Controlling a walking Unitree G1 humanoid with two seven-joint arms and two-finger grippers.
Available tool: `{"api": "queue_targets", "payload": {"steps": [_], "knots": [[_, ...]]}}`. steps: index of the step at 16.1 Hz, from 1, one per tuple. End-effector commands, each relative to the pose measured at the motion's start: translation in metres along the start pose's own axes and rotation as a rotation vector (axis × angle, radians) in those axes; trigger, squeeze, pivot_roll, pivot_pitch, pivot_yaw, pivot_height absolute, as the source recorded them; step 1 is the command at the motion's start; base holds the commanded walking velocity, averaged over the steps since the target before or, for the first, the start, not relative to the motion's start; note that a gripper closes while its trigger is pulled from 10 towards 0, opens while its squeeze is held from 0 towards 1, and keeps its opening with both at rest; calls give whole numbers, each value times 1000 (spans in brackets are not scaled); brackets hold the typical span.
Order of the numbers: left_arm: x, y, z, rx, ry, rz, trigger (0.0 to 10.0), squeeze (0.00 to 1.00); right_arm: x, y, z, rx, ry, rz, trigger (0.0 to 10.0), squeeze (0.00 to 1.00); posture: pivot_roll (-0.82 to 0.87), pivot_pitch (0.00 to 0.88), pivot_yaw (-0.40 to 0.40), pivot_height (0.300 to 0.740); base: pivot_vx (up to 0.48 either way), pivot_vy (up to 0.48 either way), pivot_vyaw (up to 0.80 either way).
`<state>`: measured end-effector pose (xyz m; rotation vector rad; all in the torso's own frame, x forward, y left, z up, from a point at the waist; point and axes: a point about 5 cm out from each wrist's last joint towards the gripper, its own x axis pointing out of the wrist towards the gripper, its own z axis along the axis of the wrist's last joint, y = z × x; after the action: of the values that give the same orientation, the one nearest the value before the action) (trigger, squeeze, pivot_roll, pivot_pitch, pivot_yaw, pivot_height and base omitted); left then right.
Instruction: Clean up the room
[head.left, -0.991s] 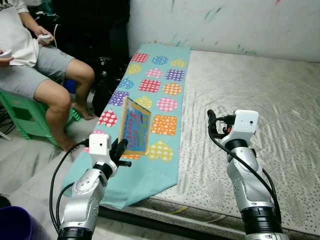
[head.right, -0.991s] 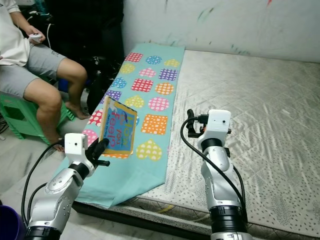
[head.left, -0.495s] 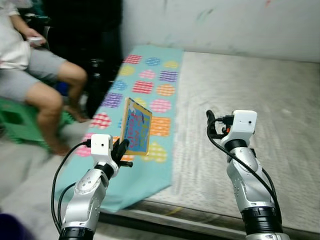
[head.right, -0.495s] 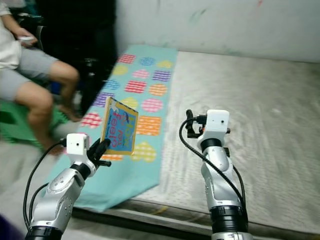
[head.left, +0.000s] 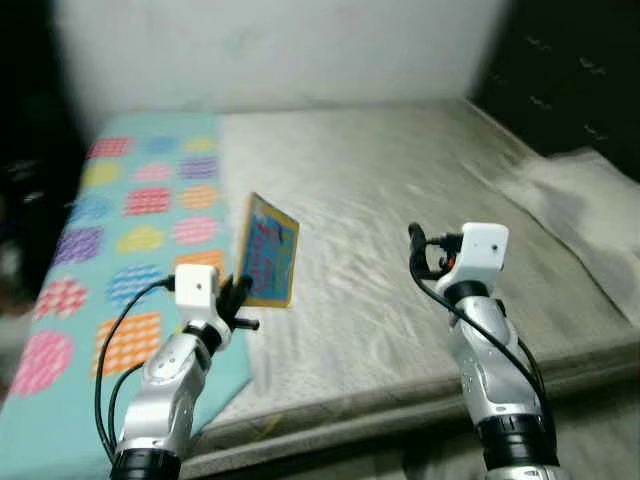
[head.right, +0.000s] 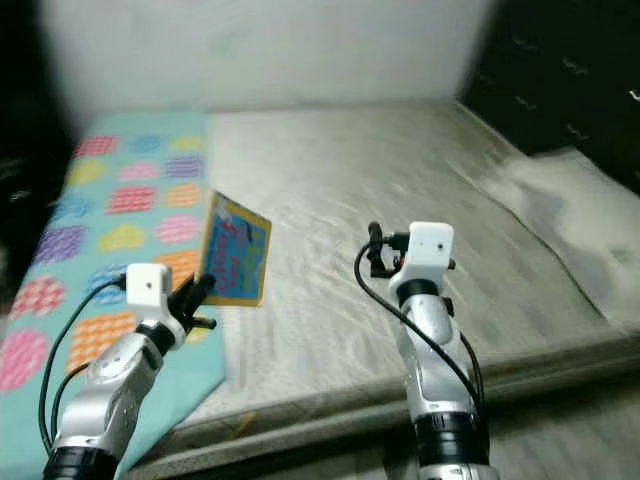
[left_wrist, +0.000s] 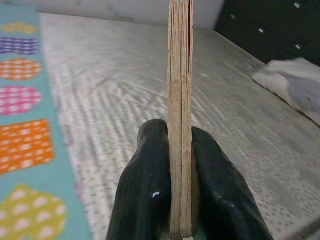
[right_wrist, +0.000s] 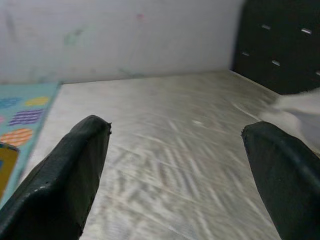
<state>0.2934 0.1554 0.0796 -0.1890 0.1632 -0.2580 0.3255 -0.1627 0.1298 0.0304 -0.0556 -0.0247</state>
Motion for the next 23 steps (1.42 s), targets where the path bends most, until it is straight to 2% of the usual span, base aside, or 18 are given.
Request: {"api": "queue_targets", "payload": {"steps": [1,12,15,18,23], "knots": [[2,-3,6,9,-31,-14,10000,0,1,-2,4,-1,-16,-1,10000,0,-119,0,18,740,0,0,0],[2,-2,8,-23,-59,6,10000,0,0,6,6,-17,-36,73,10000,0,-117,0,13,740,0,0,0],[2,-3,9,-17,-68,3,10000,0,0,7,6,-20,-38,83,10000,0,-115,0,10,740,0,0,767],[2,-3,8,-17,-63,0,10000,0,2,5,7,-11,-38,76,10000,0,-115,0,10,740,0,0,0],[4,-3,9,-14,-64,-2,10000,0,2,7,6,-11,-38,82,10000,0,-117,0,11,740,0,-286,0]]}}
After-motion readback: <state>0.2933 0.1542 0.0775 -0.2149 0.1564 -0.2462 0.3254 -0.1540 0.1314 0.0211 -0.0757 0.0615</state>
